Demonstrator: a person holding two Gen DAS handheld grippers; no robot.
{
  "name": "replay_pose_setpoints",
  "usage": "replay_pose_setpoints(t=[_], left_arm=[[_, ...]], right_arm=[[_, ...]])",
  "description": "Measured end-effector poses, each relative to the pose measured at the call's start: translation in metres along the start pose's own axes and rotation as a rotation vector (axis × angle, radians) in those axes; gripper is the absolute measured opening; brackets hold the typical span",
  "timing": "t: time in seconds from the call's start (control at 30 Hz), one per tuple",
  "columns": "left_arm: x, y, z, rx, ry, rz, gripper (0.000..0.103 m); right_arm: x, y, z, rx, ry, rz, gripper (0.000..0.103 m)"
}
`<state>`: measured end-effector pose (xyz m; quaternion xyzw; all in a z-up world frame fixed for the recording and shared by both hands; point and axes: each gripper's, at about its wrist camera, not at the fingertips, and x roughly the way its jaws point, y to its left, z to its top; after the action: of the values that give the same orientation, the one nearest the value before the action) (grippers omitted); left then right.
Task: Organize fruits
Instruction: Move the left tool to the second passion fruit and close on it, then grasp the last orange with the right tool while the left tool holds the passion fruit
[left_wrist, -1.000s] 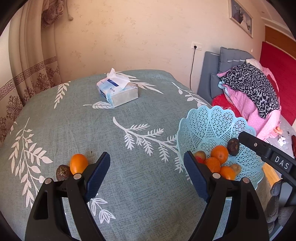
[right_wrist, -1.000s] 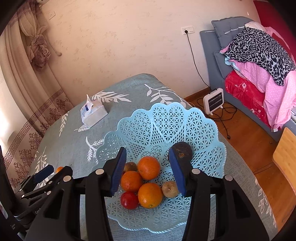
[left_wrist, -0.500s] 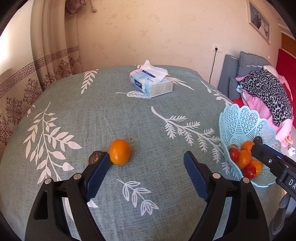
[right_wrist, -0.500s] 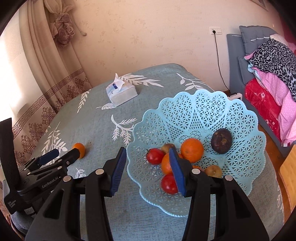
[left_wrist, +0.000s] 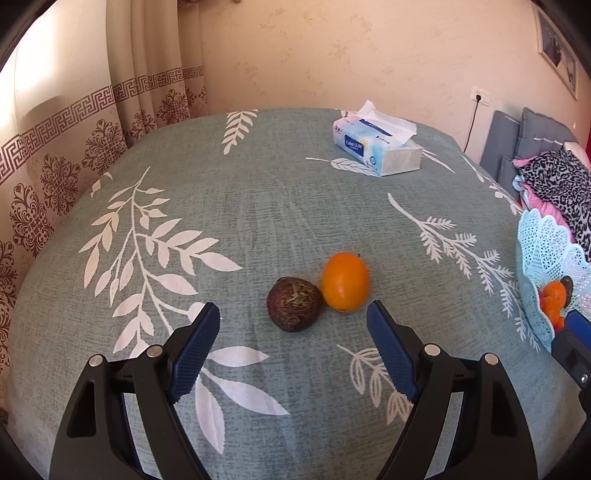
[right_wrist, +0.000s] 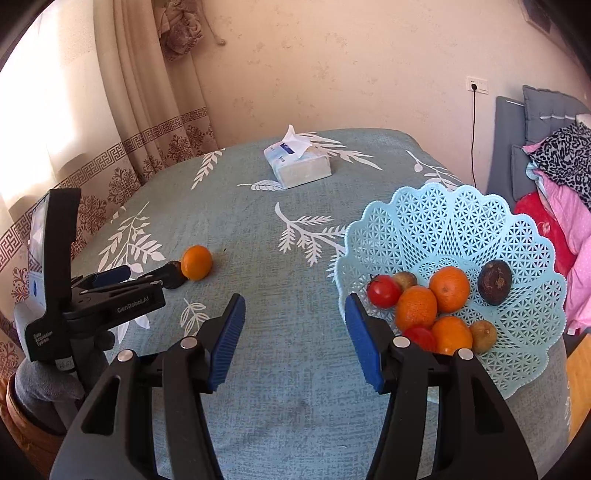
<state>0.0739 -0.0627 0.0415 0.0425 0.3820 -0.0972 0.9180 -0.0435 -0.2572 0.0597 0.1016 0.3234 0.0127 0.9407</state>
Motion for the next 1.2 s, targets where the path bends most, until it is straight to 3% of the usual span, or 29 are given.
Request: replay_pose_setpoints(t=[0.37, 0.63, 0.73, 0.8, 0.87, 1.07, 1.2], left_arm=[[0.033, 0.013, -0.001, -0.005, 0.08, 0.011, 0.081], [0.046, 0.013, 0.004, 0.001, 0.099, -0.042, 0.067], [0.046, 0.014, 0.005, -0.003, 0.09, -0.059, 0.057], [0.043, 0.014, 0.005, 0.003, 0.083, -0.074, 0.044], [0.041, 0.014, 0.004, 0.006, 0.077, -0.086, 0.04], [0.033, 0.026, 0.001, -0.047, 0.062, -0.097, 0.039], [0.023, 0.04, 0.0, -0.094, 0.029, -0.054, 0.04]], right_arm=[[0.013, 0.011, -0.009, -0.028, 0.043, 0.025, 0.058], [0.018, 0.015, -0.012, -0.038, 0.059, 0.029, 0.058], [0.021, 0.017, -0.012, -0.036, 0.072, 0.041, 0.058], [0.024, 0.018, -0.01, -0.026, 0.084, 0.057, 0.058], [0.028, 0.02, -0.008, -0.02, 0.095, 0.069, 0.058], [0.044, 0.035, 0.003, -0.049, 0.136, 0.098, 0.058], [0.066, 0.043, 0.012, -0.057, 0.175, 0.108, 0.058]])
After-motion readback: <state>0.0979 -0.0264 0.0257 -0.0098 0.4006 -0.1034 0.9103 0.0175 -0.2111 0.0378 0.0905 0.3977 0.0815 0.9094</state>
